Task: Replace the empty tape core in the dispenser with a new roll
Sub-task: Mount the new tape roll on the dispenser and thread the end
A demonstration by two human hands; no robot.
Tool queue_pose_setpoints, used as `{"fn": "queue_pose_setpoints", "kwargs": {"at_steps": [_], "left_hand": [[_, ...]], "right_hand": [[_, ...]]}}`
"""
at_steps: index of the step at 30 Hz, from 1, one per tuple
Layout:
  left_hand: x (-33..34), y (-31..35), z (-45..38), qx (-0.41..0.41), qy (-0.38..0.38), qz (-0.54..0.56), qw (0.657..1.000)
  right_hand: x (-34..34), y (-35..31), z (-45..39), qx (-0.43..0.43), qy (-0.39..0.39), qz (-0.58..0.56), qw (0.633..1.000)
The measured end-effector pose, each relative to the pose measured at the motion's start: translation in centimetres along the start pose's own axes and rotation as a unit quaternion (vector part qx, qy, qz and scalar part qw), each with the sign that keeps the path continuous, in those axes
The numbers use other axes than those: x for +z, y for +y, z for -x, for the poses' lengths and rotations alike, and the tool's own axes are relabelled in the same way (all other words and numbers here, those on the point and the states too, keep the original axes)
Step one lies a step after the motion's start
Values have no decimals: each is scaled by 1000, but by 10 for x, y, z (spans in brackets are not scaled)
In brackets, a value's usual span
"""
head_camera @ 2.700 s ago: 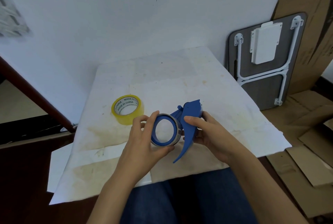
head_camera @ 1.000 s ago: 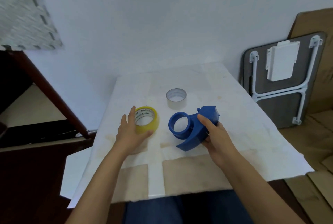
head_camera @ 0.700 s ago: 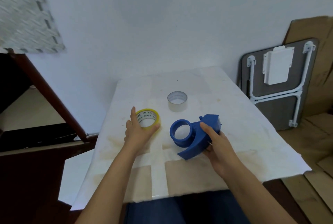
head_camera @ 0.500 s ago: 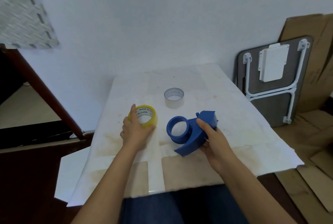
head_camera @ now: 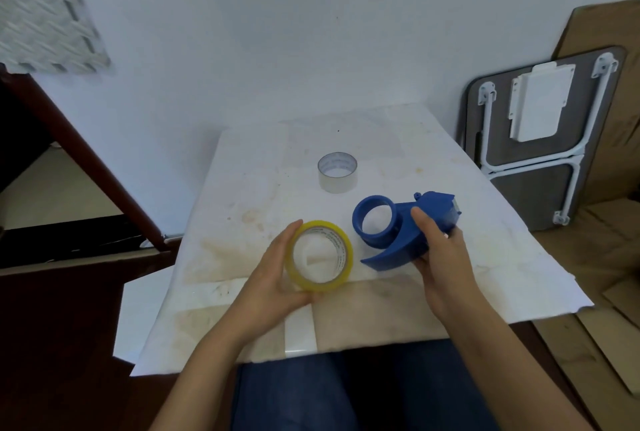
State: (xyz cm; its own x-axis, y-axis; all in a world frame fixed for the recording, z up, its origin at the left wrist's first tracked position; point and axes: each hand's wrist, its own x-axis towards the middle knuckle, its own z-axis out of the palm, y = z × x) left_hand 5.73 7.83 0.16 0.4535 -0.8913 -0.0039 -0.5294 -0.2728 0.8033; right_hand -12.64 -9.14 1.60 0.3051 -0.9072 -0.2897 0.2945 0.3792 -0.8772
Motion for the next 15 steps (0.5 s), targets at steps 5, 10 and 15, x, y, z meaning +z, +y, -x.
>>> {"fn": "queue_pose_setpoints", "kwargs": {"at_steps": [5, 10, 15], "left_hand": [[-4, 8, 1, 13, -51, 20, 998], [-10, 22, 8, -42, -87, 144, 985], [0, 38, 8, -87, -29, 222, 971]], "right_hand": [[-1, 3, 4, -2, 1, 12, 1000], [-1, 5, 7, -13, 0, 26, 1000], [0, 5, 8, -14, -6, 26, 1000]]}}
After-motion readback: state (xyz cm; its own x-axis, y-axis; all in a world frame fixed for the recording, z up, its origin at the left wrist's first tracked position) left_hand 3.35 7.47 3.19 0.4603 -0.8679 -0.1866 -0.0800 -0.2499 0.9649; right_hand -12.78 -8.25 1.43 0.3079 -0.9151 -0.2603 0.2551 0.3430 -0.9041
